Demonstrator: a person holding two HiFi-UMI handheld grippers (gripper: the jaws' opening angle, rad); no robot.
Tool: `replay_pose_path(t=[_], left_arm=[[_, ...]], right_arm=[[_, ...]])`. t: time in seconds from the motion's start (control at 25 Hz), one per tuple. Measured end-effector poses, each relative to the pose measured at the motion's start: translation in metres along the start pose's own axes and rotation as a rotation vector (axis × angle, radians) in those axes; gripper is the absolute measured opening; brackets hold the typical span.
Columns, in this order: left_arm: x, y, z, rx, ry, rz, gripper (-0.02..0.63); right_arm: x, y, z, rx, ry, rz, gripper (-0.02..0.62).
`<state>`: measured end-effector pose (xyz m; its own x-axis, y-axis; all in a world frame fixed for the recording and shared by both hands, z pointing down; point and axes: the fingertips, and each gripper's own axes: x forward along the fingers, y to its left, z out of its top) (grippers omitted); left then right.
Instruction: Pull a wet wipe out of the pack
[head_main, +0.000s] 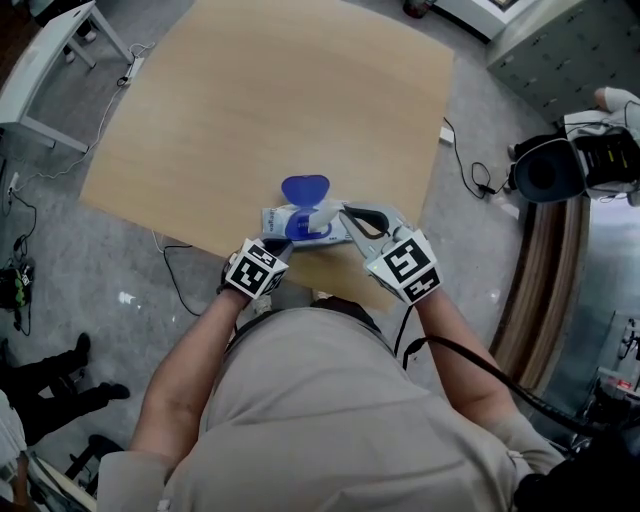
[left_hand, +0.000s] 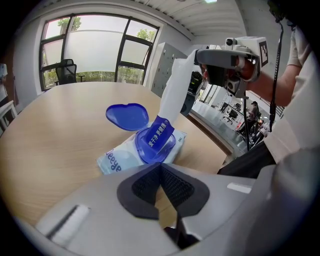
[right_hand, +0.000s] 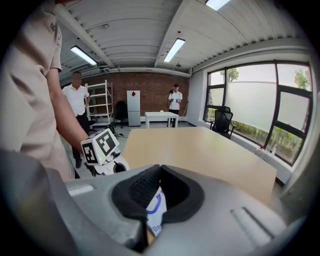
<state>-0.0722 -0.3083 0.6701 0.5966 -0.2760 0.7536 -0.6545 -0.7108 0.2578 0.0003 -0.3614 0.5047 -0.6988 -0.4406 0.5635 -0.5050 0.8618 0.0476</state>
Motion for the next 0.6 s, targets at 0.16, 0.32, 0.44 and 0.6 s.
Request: replay_pose_path(t=[0.16, 0.32, 0.44, 0.6], left_arm=[[-0.003, -0.001, 0.0, 0.016, 0.0, -0.011, 0.006], [-0.011, 0.0, -0.005, 0.027, -0.003, -0.016, 0.006], [-0.015, -0.002, -0.007, 0.034, -0.006, -0.028, 0.006], [-0.026, -0.006, -0.006, 0.044, -0.024, -0.044, 0.006]], right_arm=[[-0.01, 0.0, 0.011, 0.002, -0.023, -0.031, 0.003], [-0.018, 0.003, 0.02, 0.004, -0.034, -0.062, 0.003], [-0.025, 0.002, 0.025, 0.011, -0.049, -0.087, 0.003], [-0.035, 0.004, 0.035, 0.022, -0.074, -0.126, 0.003]])
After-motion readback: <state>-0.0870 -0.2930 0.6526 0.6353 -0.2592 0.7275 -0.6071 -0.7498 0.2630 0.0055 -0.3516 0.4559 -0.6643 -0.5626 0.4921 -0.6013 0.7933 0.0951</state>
